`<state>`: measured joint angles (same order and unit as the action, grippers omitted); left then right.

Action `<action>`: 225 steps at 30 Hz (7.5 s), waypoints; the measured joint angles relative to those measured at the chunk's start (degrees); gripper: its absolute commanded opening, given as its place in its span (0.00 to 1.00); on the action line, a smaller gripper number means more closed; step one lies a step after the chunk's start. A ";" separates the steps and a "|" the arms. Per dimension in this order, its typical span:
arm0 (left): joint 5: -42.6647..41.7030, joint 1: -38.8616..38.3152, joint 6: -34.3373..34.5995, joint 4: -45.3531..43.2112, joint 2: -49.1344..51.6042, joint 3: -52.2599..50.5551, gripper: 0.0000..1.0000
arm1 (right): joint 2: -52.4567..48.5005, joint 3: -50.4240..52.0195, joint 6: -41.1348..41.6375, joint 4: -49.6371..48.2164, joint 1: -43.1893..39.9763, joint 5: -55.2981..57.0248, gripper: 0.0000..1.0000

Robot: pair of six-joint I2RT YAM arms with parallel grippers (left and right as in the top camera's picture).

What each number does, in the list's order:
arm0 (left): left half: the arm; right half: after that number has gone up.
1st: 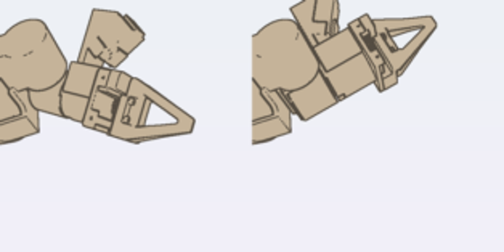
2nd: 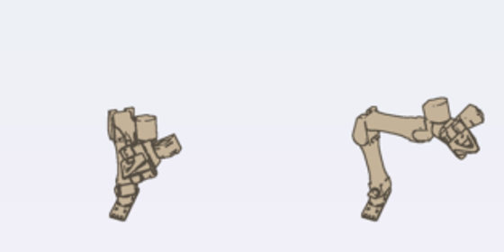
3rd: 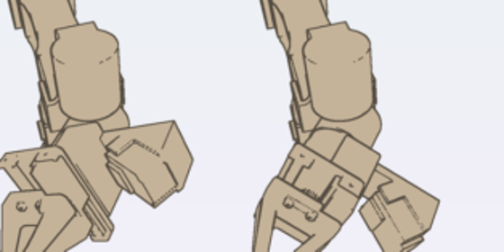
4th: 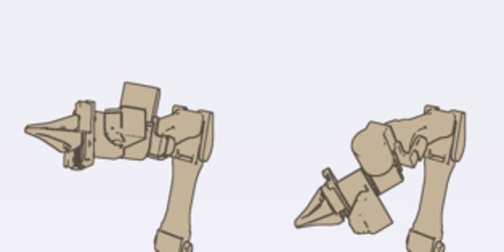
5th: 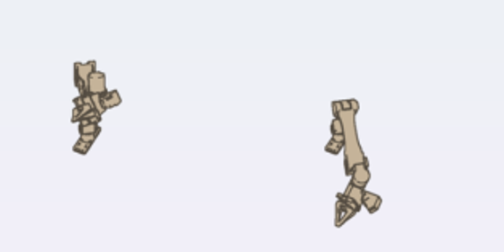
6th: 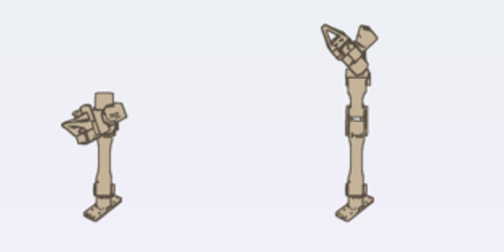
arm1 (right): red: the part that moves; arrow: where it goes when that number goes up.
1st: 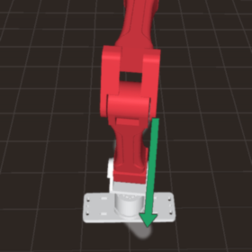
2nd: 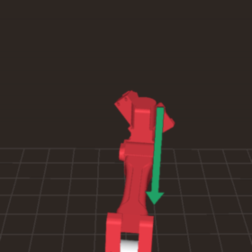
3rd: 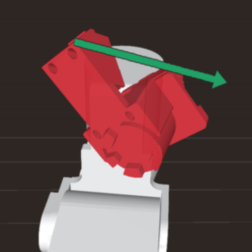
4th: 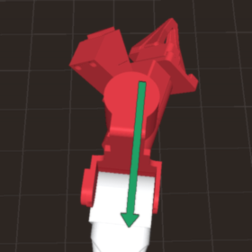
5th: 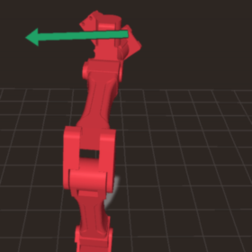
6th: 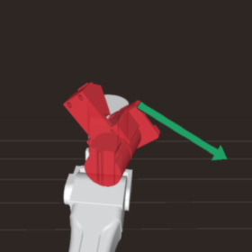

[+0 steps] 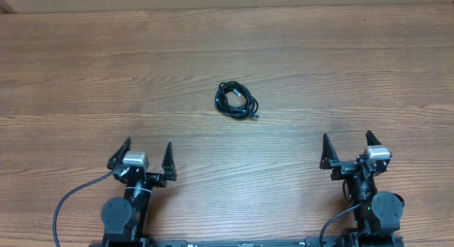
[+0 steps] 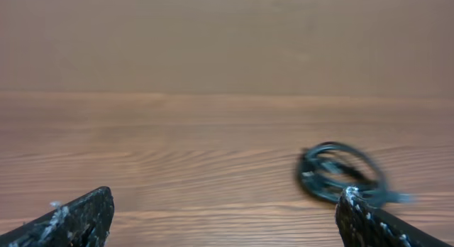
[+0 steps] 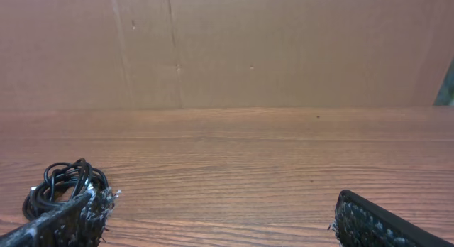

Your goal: Untangle cables

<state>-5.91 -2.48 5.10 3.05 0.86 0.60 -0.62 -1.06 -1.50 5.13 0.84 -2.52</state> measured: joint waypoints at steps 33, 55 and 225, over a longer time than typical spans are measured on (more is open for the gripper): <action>-22.99 -1.66 4.59 62.38 69.90 88.56 1.00 | 0.04 0.00 -0.02 0.04 -0.02 0.00 1.00; -9.70 -18.49 17.99 42.69 109.13 89.90 0.94 | 0.04 0.00 -0.02 0.04 0.00 0.00 1.00; -34.64 -8.35 13.79 65.46 103.06 99.58 0.89 | -70.53 -40.39 78.40 -29.31 10.34 -59.06 0.04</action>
<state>-40.56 -10.83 18.90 68.51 103.92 100.18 -71.16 -41.45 76.90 -24.18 11.18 -61.58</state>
